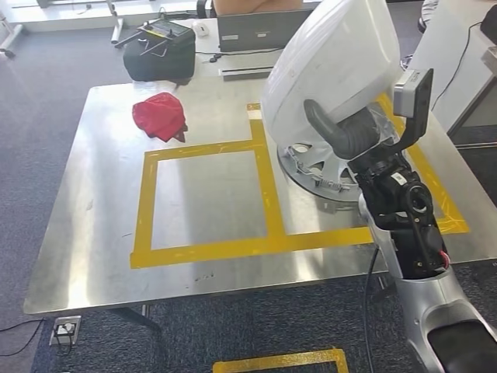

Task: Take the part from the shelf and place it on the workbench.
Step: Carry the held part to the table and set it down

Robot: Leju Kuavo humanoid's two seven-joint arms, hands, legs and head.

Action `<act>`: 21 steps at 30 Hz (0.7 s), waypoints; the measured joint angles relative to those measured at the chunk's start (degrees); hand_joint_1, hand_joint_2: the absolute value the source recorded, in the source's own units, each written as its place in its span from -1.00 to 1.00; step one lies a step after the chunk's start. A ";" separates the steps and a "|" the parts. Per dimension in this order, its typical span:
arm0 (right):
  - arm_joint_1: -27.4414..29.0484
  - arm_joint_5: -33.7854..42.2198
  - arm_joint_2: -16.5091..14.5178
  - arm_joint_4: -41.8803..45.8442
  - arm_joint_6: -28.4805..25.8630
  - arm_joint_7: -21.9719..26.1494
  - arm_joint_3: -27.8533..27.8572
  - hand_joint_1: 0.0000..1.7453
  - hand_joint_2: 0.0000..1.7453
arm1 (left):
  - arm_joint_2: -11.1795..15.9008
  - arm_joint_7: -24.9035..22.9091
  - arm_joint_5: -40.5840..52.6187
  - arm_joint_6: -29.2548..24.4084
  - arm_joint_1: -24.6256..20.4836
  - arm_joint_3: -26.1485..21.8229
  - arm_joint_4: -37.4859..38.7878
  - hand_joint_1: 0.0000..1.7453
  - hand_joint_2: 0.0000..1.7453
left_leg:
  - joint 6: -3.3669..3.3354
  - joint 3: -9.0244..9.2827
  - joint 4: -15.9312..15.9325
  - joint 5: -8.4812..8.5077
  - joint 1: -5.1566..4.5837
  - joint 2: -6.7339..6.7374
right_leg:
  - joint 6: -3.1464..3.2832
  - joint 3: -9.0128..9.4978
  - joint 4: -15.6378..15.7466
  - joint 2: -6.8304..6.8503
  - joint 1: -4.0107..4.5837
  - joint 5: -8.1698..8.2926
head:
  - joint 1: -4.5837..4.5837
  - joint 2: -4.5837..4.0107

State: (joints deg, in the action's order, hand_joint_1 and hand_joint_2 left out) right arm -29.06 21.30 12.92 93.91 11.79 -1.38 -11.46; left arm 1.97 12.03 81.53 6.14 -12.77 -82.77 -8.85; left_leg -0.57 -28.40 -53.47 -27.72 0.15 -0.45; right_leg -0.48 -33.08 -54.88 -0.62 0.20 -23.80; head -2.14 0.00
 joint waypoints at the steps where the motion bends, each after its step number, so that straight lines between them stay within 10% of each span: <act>1: 0.11 -0.05 0.01 0.10 0.01 -0.03 0.06 1.00 1.00 | -0.02 -0.04 0.04 0.00 -0.07 0.01 0.00 -1.00 -1.00 | 0.11 0.00 0.02 0.02 0.00 0.00 | 0.04 0.00 0.00 0.00 0.00 0.02 | 0.08 0.00; 21: -5.25 -14.65 -0.58 -7.74 2.91 3.91 -4.58 1.00 1.00 | -0.66 -0.09 2.01 0.02 -1.64 0.59 0.00 -1.00 -1.00 | 0.37 -0.02 0.03 0.12 -0.13 -0.09 | 0.13 0.34 0.18 0.19 -0.30 0.20 | 0.32 0.00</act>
State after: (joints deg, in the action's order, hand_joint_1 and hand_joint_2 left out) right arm -34.31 6.65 12.34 86.17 14.70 2.53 -16.04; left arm 1.31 11.94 83.54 6.16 -14.41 -82.18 -8.85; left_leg -0.20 -28.41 -53.44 -27.60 0.02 -0.54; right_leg -0.34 -32.73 -54.69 -0.43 -0.10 -23.60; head -1.81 0.00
